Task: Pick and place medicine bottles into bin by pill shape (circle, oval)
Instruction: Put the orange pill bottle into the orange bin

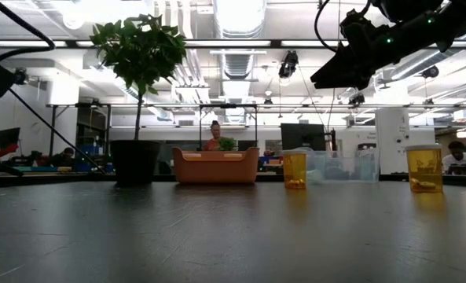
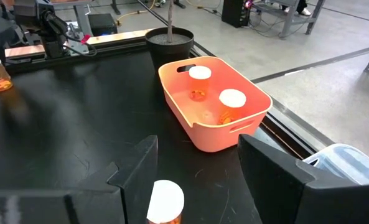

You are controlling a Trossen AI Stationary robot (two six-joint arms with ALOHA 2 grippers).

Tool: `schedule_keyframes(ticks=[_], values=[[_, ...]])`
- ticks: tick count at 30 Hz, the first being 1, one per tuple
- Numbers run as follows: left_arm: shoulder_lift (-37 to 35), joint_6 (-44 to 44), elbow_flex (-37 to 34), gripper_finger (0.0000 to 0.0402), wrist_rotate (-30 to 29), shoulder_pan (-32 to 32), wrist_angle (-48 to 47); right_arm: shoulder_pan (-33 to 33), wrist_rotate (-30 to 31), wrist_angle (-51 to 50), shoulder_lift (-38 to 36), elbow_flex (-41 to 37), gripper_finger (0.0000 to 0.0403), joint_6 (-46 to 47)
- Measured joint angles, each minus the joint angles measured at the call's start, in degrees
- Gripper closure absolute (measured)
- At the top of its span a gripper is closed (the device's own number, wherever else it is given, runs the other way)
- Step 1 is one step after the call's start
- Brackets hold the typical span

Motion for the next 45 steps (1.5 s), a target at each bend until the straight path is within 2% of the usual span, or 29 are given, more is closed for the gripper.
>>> schedule_keyframes(ticks=[3, 10, 16, 22, 27, 33, 39, 42, 45], values=[[0.0, 0.7, 0.1, 0.0141, 0.0, 0.0, 0.3, 0.0, 0.0, 0.0, 0.0, 0.0, 0.0188, 0.0], [0.0, 1.8, 0.6, 0.0216, 0.0, 0.0, 0.4, 0.0, 0.0, 0.0, 0.0, 0.0, 0.0188, 0.0], [0.0, 1.4, 2.6, 0.0217, 0.0, 0.5, 0.8, 0.0, 0.0, 0.0, 0.0, 0.0, 0.0188, -0.3], [1.1, 3.7, 9.8, 0.0210, 0.1, 4.5, 0.8, 0.0, 0.0, 0.0, 0.0, 0.3, 0.0188, -0.5], [6.1, 12.3, 17.0, 0.0207, 0.1, 10.3, 0.9, 0.0, 0.0, 0.1, 0.0, 0.5, 0.0188, -1.0], [16.5, 28.7, 27.0, 0.0205, 0.0, 17.7, 0.6, 0.0, 0.0, 0.2, 0.0, 0.5, 0.0188, -1.4], [26.6, 43.6, 40.1, 0.0204, 0.0, 23.9, -0.6, 0.0, 0.0, 0.2, 0.0, 0.6, 0.0188, -1.6], [30.9, 49.3, 47.3, 0.0204, -0.1, 26.6, -3.9, 0.0, 0.0, 0.2, 0.0, 0.6, 0.0188, -1.6], [34.6, 54.8, 54.9, 0.0204, -2.6, 28.9, -8.5, 0.0, 0.0, 0.2, 0.0, 0.6, 0.0188, -1.9]])
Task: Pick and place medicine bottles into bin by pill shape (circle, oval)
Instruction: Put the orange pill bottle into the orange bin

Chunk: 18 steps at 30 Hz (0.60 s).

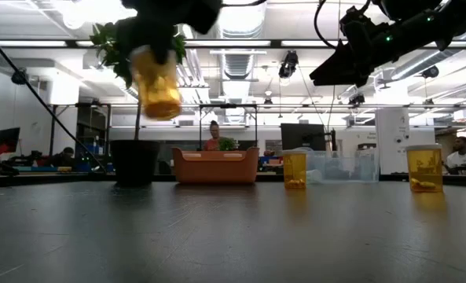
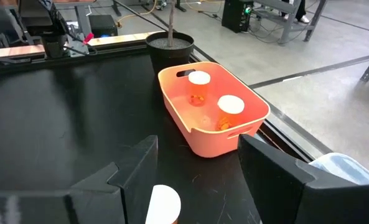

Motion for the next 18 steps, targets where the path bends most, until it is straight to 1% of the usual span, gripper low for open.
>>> schedule_keyframes(ticks=[5, 9, 14, 15, 18], values=[[4.4, 9.1, 11.2, 0.0203, -5.3, 4.4, -6.9, 0.0, 0.0, 0.0, 0.0, 0.1, 0.0188, -0.2], [5.7, 16.9, 17.7, 0.0203, -11.0, 9.1, -9.9, 0.0, 0.0, -0.1, 0.0, 0.1, 0.0188, -0.2], [5.7, 25.5, 21.2, 0.0203, -20.4, 16.7, -8.5, 0.0, 0.0, -0.1, 0.0, 0.1, 0.0188, -0.5], [5.7, 26.9, 21.3, 0.0203, -21.4, 18.5, -7.5, 0.0, 0.0, -0.1, 0.0, 0.1, 0.0188, -0.6], [5.7, 30.5, 20.7, 0.0203, -21.4, 23.8, -3.9, 0.0, 0.0, -0.1, -0.1, 0.1, 0.0188, -0.8]])
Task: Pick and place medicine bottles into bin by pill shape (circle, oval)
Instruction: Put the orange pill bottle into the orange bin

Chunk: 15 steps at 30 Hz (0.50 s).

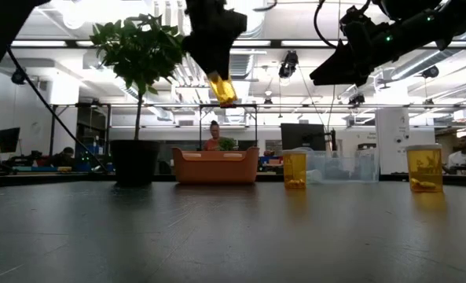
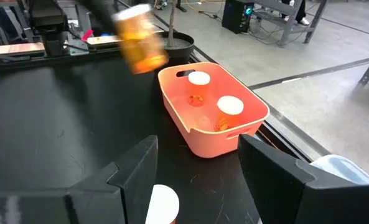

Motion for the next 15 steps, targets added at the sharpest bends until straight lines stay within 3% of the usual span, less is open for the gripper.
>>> schedule_keyframes(ticks=[8, 15], values=[[0.6, 3.4, -4.0, 0.0203, 2.9, 11.9, 6.4, 0.0, 0.0, 0.0, 0.0, 0.0, 0.0188, -0.3], [0.7, 4.6, -9.2, 0.0203, 9.8, 16.8, 11.3, 0.0, 0.0, 0.1, 0.0, 0.0, 0.0188, -0.7]])
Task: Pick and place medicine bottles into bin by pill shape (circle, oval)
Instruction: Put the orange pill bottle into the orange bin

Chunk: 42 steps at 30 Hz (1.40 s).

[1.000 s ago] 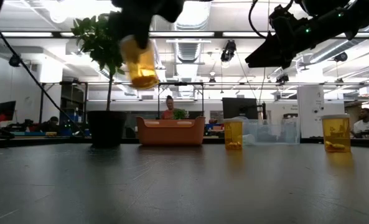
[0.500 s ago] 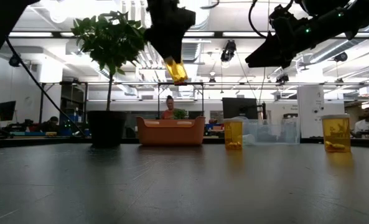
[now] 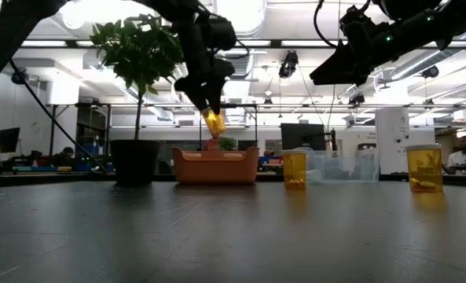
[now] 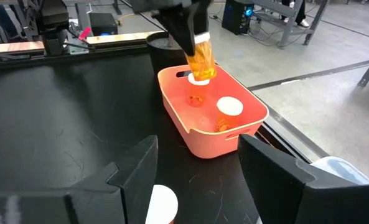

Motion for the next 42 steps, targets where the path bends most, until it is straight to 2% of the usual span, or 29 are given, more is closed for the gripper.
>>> schedule_keyframes(ticks=[6, 11, 24, 42], values=[[0.1, -0.1, -3.1, 0.0203, 0.1, 1.1, 3.5, 0.0, 0.0, 0.0, 0.0, 0.0, 0.0188, -0.1], [0.1, -1.4, -5.2, 0.0203, -2.9, 1.1, 4.8, 0.0, 0.0, 0.0, 0.0, 0.0, 0.0188, -0.1], [0.1, -1.8, -14.7, 0.0203, -4.2, 1.1, 17.7, 0.0, 0.0, 0.0, 0.0, 0.0, 0.0188, -0.3], [2.3, -3.2, -15.2, 0.0203, -4.2, 1.0, 18.2, 0.0, 0.0, 0.0, 0.0, 0.0, 0.0188, -0.6]])
